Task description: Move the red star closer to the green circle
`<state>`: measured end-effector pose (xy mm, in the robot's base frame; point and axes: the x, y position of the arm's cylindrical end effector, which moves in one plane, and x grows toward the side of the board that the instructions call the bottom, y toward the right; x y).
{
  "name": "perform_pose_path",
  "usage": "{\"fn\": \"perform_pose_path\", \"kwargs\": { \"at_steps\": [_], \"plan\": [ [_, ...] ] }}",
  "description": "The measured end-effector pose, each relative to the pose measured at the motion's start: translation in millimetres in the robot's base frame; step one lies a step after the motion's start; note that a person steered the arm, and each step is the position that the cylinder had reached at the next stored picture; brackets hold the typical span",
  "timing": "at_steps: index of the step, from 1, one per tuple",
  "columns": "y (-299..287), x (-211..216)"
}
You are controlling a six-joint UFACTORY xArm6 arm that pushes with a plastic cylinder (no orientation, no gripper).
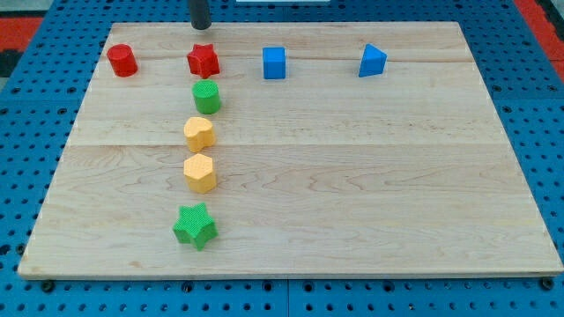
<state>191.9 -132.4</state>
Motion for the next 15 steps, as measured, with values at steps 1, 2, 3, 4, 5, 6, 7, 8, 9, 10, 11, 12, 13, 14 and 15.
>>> {"fn": "perform_pose_path", "kwargs": {
  "at_steps": [1, 2, 3, 4, 5, 6, 7, 8, 9, 10, 11, 12, 13, 14, 15],
  "plan": [
    [1.7, 0.0],
    [3.9, 0.0],
    [3.9, 0.5],
    [7.8, 3.5],
    [18.0, 3.5],
    [27.3, 4.7],
    [39.9, 5.2],
    [48.5, 22.6],
    [55.4, 94.2],
    [55.3, 141.7],
    [55.4, 108.9],
    [53.9, 62.4],
    [42.4, 40.9],
    [15.1, 57.3],
    [-3.1, 70.9]
  ]
}}
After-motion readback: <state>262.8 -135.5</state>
